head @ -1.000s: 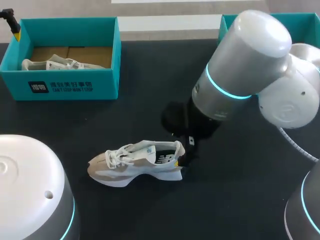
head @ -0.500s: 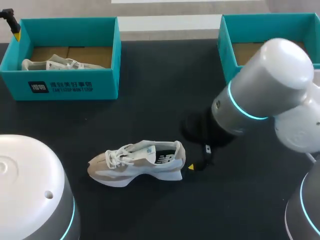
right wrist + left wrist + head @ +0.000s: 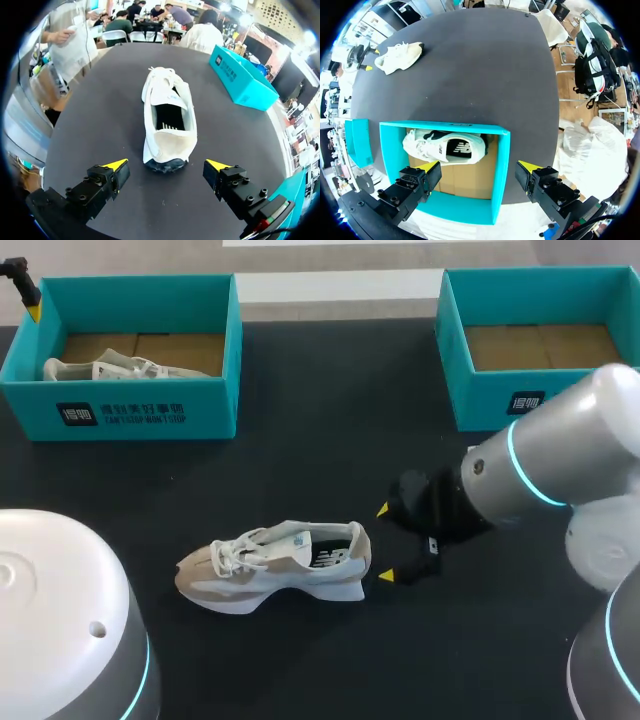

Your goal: Take the shoe out of the shoebox, open the shoe tongue, remove and reinsert the insole, then place the shoe into the shoebox

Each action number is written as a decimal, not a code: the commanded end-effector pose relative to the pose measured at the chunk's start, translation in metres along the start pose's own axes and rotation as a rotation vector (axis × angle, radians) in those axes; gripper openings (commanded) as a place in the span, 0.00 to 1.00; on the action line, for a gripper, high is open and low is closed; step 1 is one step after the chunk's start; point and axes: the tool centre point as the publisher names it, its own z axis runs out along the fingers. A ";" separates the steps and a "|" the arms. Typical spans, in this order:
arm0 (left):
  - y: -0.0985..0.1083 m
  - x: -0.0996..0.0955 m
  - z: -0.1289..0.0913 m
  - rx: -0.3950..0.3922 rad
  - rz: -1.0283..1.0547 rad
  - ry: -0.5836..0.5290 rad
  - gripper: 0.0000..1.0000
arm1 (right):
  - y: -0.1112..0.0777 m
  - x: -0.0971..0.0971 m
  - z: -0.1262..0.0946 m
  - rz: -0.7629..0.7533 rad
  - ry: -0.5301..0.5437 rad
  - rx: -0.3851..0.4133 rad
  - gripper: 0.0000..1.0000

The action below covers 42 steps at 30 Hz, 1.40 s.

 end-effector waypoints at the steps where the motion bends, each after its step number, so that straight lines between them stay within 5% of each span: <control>1: -0.001 0.000 0.000 -0.002 0.000 0.003 1.00 | -0.007 -0.003 0.013 0.025 0.010 -0.173 1.00; 14: -0.001 0.000 0.000 -0.002 0.000 0.003 1.00 | -0.012 -0.011 0.032 0.084 0.014 -0.249 1.00; 42: -0.001 0.000 0.000 -0.002 0.000 0.003 1.00 | 0.016 -0.005 0.084 0.070 0.090 -0.312 1.00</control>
